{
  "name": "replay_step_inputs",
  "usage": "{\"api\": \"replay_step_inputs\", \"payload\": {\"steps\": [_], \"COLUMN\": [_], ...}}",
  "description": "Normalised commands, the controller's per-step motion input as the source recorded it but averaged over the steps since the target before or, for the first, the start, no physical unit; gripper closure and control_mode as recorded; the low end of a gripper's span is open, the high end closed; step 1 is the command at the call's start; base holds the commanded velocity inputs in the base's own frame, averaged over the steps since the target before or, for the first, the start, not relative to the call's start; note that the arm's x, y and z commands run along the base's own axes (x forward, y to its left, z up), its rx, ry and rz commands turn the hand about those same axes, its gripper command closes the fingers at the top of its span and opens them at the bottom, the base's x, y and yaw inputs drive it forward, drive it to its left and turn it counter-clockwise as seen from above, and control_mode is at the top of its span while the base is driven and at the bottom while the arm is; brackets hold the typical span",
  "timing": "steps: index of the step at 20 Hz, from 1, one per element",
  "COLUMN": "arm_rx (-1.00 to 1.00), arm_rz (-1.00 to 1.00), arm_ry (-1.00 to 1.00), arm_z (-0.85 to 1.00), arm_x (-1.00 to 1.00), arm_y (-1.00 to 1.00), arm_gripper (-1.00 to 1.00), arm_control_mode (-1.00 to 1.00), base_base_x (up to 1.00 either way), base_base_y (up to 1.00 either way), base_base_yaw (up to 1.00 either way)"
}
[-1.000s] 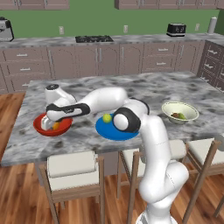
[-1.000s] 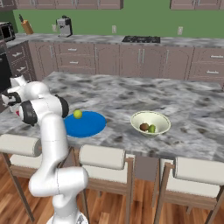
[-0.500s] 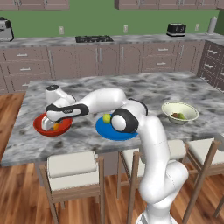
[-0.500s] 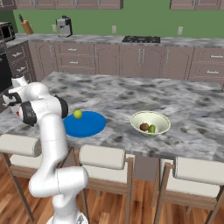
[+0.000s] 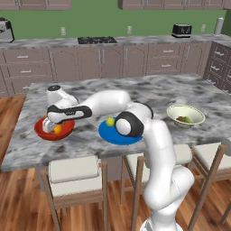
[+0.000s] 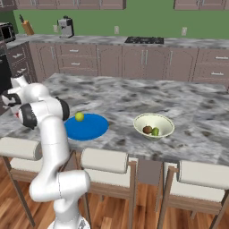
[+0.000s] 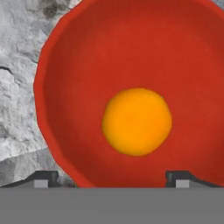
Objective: Take the fruits from the plate on the dining counter and place two fruits in each bowl.
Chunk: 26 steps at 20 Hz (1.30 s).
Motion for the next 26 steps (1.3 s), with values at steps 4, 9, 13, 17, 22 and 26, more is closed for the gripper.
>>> {"api": "replay_step_inputs", "payload": {"steps": [4, 9, 13, 17, 22, 26], "arm_rx": [0.00, 0.00, 0.00, 0.00, 0.11, 0.19], "arm_rz": [-0.14, -0.25, -0.30, -0.31, -0.30, -0.27], "arm_ry": [-0.08, -0.18, -0.02, 0.00, 0.07, 0.16], "arm_z": [0.51, 0.69, 0.31, 0.18, 0.21, 0.02], "arm_x": [-0.21, -0.58, -0.02, 0.00, 0.13, 0.50], "arm_y": [-0.48, -0.80, -0.98, -1.00, -1.00, -1.00], "arm_gripper": [-1.00, -1.00, -1.00, -1.00, -1.00, -1.00], "arm_control_mode": [-1.00, -1.00, -1.00, -1.00, -1.00, -1.00], "base_base_x": [0.00, 0.00, 0.00, 0.00, 0.00, 0.00], "base_base_y": [0.00, 0.00, 0.00, 0.00, 0.00, 0.00], "base_base_yaw": [0.00, 0.00, 0.00, 0.00, 0.00, 0.00]}}
